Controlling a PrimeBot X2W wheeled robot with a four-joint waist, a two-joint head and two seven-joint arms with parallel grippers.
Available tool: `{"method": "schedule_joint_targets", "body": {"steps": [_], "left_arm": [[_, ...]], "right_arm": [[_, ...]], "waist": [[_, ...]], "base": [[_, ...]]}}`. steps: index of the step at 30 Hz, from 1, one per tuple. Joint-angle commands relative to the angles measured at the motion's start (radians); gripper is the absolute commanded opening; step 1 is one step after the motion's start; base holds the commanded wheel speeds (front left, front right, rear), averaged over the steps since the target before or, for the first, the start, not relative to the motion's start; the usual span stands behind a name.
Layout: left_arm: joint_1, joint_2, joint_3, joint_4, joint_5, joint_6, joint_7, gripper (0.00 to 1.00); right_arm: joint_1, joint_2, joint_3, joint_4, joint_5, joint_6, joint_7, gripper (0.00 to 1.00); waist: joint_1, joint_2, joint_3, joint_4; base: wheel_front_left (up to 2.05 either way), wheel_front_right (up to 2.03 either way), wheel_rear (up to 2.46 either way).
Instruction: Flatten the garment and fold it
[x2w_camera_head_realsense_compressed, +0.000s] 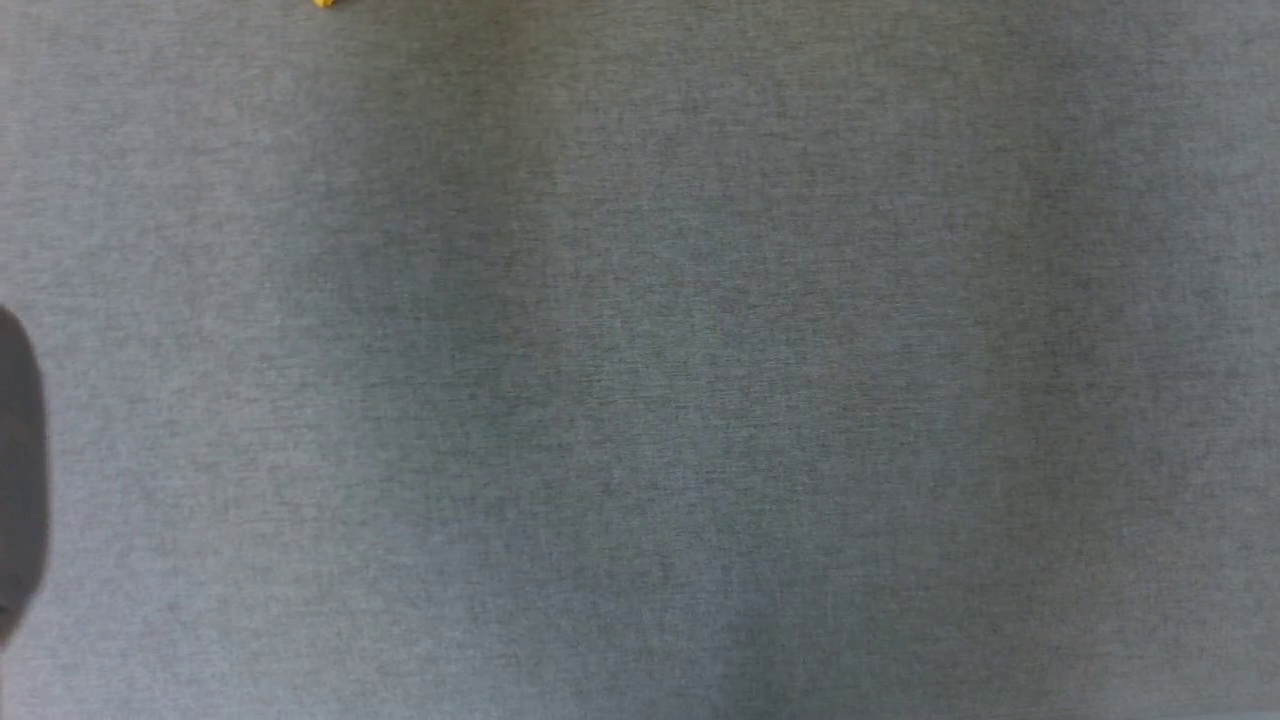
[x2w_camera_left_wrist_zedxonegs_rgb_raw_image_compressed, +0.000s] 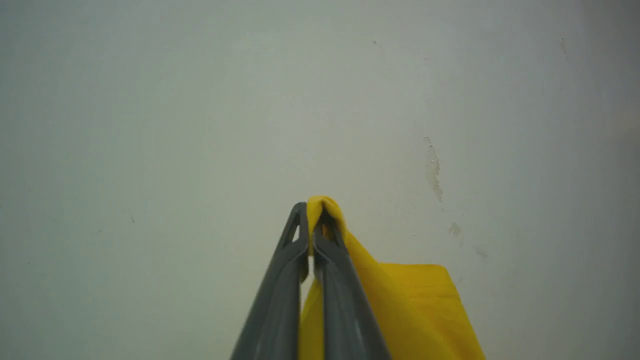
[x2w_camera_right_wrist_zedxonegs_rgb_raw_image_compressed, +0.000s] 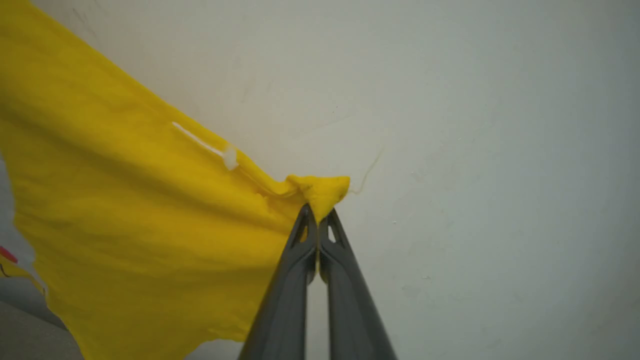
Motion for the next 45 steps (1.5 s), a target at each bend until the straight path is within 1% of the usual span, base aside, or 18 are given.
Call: {"method": "schedule_joint_targets", "body": {"steps": [1, 4, 6, 9, 11, 13, 16, 20, 24, 28, 31, 34, 38, 41, 44, 45], "left_arm": [[0.04, 0.009, -0.003, 0.013, 0.005, -0.007, -0.005, 0.0], [0.165, 0.014, -0.011, 0.061, -0.004, -0.017, -0.003, 0.0], [0.263, 0.031, -0.04, 0.089, 0.014, -0.029, 0.011, 0.0], [0.421, 0.053, -0.069, 0.12, 0.027, -0.025, 0.051, 0.0], [0.533, 0.069, -0.084, 0.124, 0.029, -0.024, 0.08, 0.0], [0.657, 0.083, -0.102, 0.111, 0.028, -0.026, 0.113, 0.0], [0.848, 0.088, -0.117, 0.058, -0.005, -0.029, 0.186, 0.0], [1.099, 0.081, -0.123, -0.049, -0.092, -0.028, 0.325, 0.0], [1.309, 0.084, -0.129, -0.169, -0.151, -0.01, 0.413, 0.0], [1.474, 0.079, -0.133, -0.26, -0.191, 0.019, 0.46, 0.0], [1.58, 0.082, -0.134, -0.299, -0.208, 0.047, 0.485, 0.0], [1.673, 0.096, -0.138, -0.317, -0.215, 0.065, 0.507, 0.0], [1.769, 0.096, -0.15, -0.344, -0.219, 0.088, 0.518, 0.0], [1.821, 0.097, -0.168, -0.355, -0.206, 0.094, 0.51, 0.0], [1.846, 0.092, -0.18, -0.348, -0.185, 0.099, 0.475, 0.0], [1.845, 0.088, -0.183, -0.347, -0.171, 0.1, 0.447, 0.0]], "right_arm": [[0.024, 0.003, 0.005, 0.009, 0.007, -0.002, -0.008, 0.0], [0.101, 0.0, 0.025, 0.055, 0.043, -0.002, -0.035, 0.0], [0.166, -0.008, 0.049, 0.08, 0.072, -0.002, -0.043, 0.0], [0.282, -0.018, 0.1, 0.107, 0.132, -0.002, -0.025, 0.0], [0.361, -0.024, 0.119, 0.1, 0.176, -0.002, -0.011, 0.0], [0.449, -0.034, 0.128, 0.084, 0.21, -0.002, 0.0, 0.0], [0.589, -0.049, 0.123, 0.048, 0.26, -0.002, 0.018, 0.0], [0.783, -0.051, 0.063, -0.011, 0.3, -0.002, 0.047, 0.0], [0.963, -0.011, -0.011, -0.076, 0.316, -0.002, 0.075, 0.0], [1.111, 0.028, -0.074, -0.124, 0.299, -0.002, 0.106, 0.0], [1.201, 0.055, -0.113, -0.153, 0.286, -0.002, 0.125, 0.0], [1.278, 0.074, -0.139, -0.175, 0.268, -0.002, 0.141, 0.0], [1.383, 0.111, -0.179, -0.208, 0.249, -0.002, 0.159, 0.0], [1.462, 0.159, -0.218, -0.233, 0.241, -0.002, 0.151, 0.0], [1.524, 0.207, -0.245, -0.253, 0.231, -0.002, 0.11, 0.0], [1.541, 0.222, -0.25, -0.257, 0.225, -0.002, 0.089, 0.0]], "waist": [[0.0, 0.0, -0.012, 0.012], [0.0, 0.0, -0.041, 0.027], [0.0, 0.0, -0.067, 0.039], [0.0, 0.0, -0.124, 0.056], [0.0, 0.0, -0.164, 0.066], [0.0, 0.0, -0.208, 0.079], [0.0, 0.0, -0.27, 0.098], [0.0, 0.0, -0.33, 0.127], [0.0, 0.0, -0.376, 0.149], [0.0, 0.0, -0.412, 0.162], [0.0, 0.0, -0.434, 0.165], [0.0, 0.0, -0.449, 0.165], [0.0, 0.0, -0.46, 0.169], [0.0, 0.0, -0.464, 0.175], [0.0, 0.0, -0.466, 0.178], [0.0, 0.0, -0.465, 0.178]], "base": [[0.0, 0.0, 0.0], [0.0, 0.0, 0.0], [0.0, 0.0, 0.0], [0.0, 0.0, 0.0], [0.0, 0.0, 0.0], [0.0, 0.0, 0.0], [0.0, 0.0, 0.0], [0.0, 0.0, 0.0], [0.0, 0.0, 0.0], [0.0, 0.0, 0.0], [0.0, 0.0, 0.0], [0.0, 0.0, 0.0], [0.0, 0.0, 0.0], [0.0, 0.0, 0.0], [0.0, 0.0, 0.0], [0.0, 0.0, 0.0]]}}
